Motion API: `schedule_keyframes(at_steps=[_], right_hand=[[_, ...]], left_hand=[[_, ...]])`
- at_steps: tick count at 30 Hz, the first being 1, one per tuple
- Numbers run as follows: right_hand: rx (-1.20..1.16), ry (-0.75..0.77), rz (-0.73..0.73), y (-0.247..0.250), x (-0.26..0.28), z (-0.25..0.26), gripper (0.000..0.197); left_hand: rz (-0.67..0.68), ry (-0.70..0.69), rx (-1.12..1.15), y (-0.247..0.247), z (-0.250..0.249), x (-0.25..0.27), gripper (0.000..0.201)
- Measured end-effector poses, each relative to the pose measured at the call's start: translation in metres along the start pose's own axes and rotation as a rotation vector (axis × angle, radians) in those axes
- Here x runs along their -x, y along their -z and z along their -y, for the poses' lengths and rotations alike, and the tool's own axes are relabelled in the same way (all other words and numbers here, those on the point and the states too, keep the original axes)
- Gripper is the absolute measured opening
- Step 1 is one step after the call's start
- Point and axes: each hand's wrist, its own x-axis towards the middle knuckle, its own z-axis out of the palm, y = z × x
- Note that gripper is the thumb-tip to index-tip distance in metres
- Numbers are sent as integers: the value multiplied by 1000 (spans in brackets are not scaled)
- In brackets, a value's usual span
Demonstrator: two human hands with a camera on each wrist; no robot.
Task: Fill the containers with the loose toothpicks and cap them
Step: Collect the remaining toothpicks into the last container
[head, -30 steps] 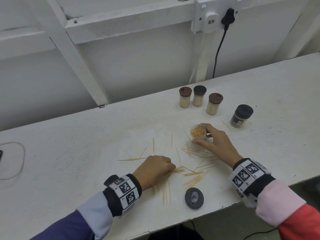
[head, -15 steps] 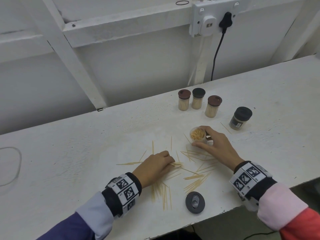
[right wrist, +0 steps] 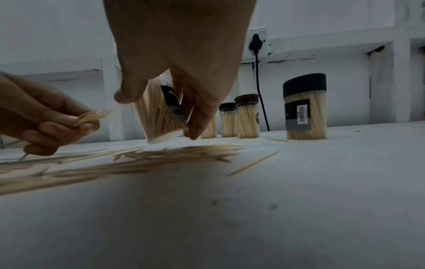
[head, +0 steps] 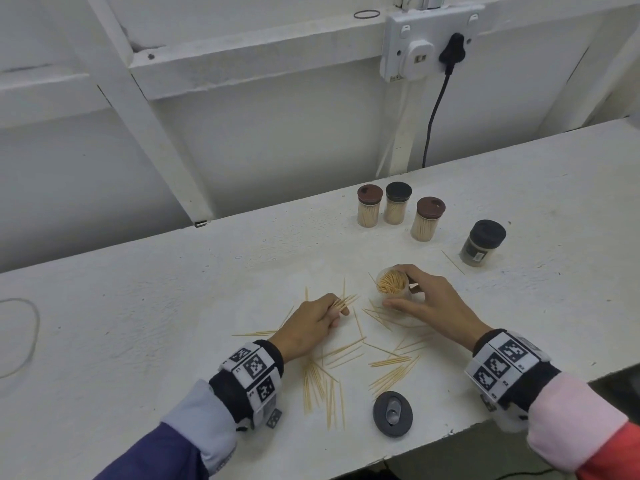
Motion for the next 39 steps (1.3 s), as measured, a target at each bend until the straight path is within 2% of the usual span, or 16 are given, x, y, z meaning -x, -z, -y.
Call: schedule_keyframes(at_steps=[4,7,10,14,18,20,31,34,39], right_hand=[[-10,-1,43,-1,1,-3,64],[-44,-10,65,-2,0,1,68],[-84,5,82,-5,-4,13,68],[-135,38,108,-13,-10,29,52],[-149,56,174,-26,-14,42,54],[-175,66,194,-32,-16,47,51],[-368,88,52,-34,-17,62,50],[-439,111,-2,-27,-19,66,44],[-465,124,-6,-27,-21,67,45]], left_hand=[[-27,2,31,1,4,-5,25],[-95,1,96,2,4,-9,26],[-206,-7,244,7,-1,-12,28],[-360,-77,505,19,-29,-15,25],[-430,-207,808,28,-64,-19,24],[-432,-251,875,28,-76,-22,24],[-366,-358,581,28,-77,-22,20],[-365,-355,591,28,-78,-23,19],[-355,-365,656,21,-76,-26,18]])
